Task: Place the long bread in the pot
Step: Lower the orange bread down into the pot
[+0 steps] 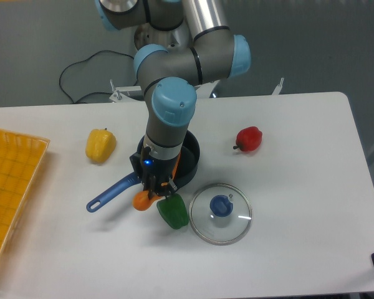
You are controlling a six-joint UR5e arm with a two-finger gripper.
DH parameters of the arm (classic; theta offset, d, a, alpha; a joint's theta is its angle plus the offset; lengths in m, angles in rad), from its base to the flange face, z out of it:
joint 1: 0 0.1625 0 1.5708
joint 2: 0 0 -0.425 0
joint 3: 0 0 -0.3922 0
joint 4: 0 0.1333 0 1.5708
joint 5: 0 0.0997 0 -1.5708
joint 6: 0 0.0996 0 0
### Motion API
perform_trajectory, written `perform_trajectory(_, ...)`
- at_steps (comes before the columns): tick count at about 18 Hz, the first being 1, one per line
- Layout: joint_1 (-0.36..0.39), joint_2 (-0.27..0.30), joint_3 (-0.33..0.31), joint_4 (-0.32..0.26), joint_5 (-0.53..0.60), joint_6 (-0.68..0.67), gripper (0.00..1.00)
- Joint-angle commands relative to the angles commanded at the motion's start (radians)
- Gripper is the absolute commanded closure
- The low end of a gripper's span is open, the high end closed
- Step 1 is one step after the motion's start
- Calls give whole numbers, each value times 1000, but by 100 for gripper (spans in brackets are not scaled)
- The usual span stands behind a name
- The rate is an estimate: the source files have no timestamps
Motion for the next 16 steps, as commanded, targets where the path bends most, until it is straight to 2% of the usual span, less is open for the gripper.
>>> perform_trajectory(16,-2,11,-51,0,0,51,85)
